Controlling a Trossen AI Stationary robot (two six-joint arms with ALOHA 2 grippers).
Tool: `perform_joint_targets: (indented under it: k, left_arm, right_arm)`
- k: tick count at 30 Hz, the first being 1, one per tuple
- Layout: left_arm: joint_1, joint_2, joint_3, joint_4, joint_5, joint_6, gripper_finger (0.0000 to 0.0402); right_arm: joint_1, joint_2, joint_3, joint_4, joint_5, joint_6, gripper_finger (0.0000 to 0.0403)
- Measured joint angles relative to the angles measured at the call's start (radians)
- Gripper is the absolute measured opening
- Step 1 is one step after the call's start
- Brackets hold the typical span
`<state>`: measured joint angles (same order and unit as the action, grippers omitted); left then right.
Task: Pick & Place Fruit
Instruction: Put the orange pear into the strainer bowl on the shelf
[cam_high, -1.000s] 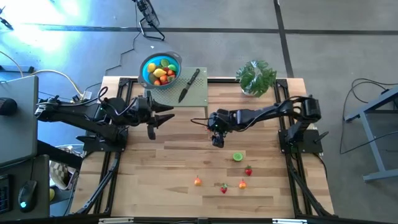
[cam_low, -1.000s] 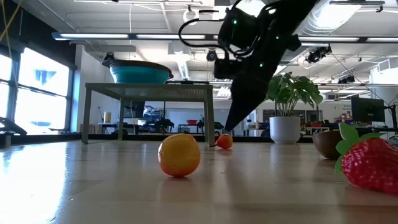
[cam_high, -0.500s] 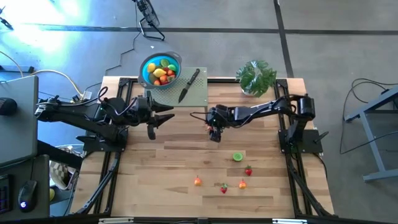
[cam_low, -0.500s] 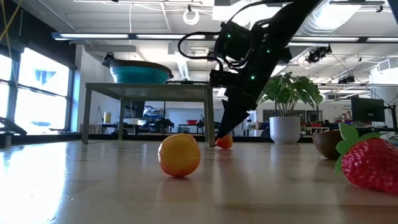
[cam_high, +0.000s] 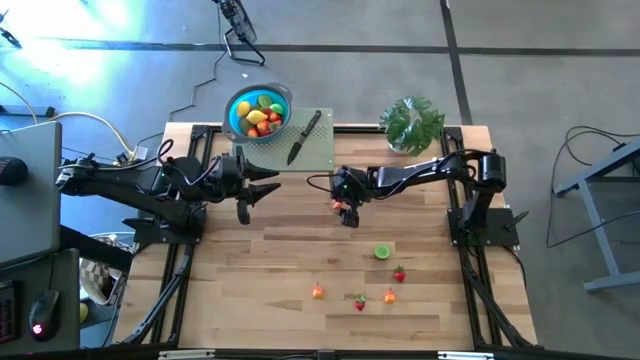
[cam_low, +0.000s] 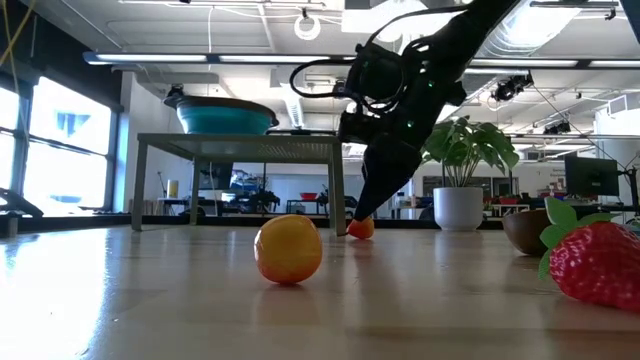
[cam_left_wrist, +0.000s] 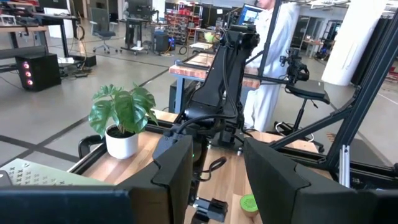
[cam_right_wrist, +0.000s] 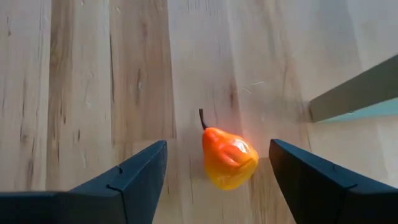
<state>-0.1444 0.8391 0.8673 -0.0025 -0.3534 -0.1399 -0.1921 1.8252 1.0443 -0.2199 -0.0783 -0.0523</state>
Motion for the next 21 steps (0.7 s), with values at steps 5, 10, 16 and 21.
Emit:
perform_joint_targets:
  k: [5, 10, 16, 21]
  left_arm:
    - [0.000, 0.000, 0.000, 0.000, 0.000, 0.000, 0.0140]
    - [0.000, 0.000, 0.000, -0.001, 0.000, -0.008, 0.0140]
    - [0.000, 0.000, 0.000, -0.008, 0.001, -0.030, 0.0140]
    - [0.000, 0.000, 0.000, -0.011, 0.001, -0.030, 0.0140]
  right_arm:
    - [0.000, 0.017, 0.000, 0.006, 0.000, -0.005, 0.0272]
    - [0.000, 0.048, 0.001, 0.017, -0.002, 0.003, 0.0272]
    - [0.000, 0.054, 0.000, 0.024, 0.000, 0.003, 0.0272]
    - [0.000, 0.054, 0.000, 0.024, 0.000, -0.003, 0.0258]
